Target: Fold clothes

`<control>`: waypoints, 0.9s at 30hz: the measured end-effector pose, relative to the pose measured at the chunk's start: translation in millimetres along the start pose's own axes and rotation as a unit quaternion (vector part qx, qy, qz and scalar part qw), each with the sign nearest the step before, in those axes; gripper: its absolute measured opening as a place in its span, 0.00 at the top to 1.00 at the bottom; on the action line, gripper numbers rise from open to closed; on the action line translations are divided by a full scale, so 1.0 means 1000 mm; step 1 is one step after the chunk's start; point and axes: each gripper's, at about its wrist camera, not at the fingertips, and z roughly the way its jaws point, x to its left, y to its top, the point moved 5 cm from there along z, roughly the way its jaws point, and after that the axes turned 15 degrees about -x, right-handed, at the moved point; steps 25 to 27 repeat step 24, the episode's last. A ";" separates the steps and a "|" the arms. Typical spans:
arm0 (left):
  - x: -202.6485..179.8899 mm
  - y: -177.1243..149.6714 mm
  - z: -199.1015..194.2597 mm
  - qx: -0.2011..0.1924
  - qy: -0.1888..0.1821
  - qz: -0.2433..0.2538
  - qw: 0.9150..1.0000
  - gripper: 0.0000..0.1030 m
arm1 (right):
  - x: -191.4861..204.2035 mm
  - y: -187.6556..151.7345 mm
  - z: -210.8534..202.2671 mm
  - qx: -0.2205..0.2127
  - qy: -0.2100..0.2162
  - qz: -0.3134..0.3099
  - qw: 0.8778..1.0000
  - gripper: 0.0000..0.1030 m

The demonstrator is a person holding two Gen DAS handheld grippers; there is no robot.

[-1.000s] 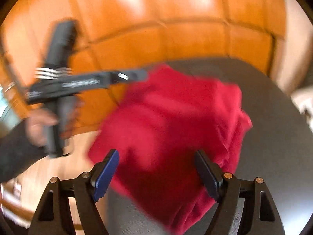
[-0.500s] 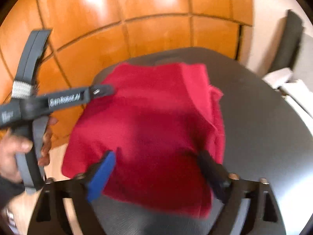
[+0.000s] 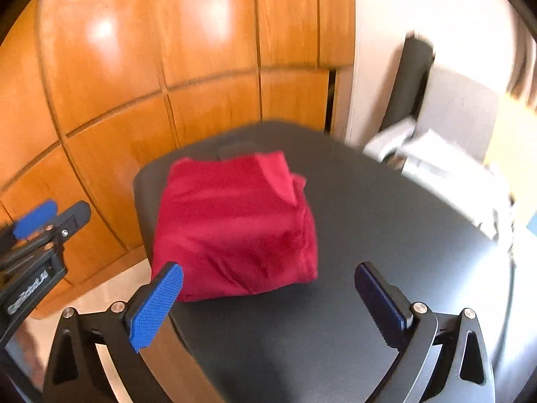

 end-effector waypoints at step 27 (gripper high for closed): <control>-0.015 -0.017 -0.006 0.051 -0.003 -0.058 0.997 0.60 | 0.014 -0.013 -0.030 -0.006 0.022 -0.007 1.000 0.00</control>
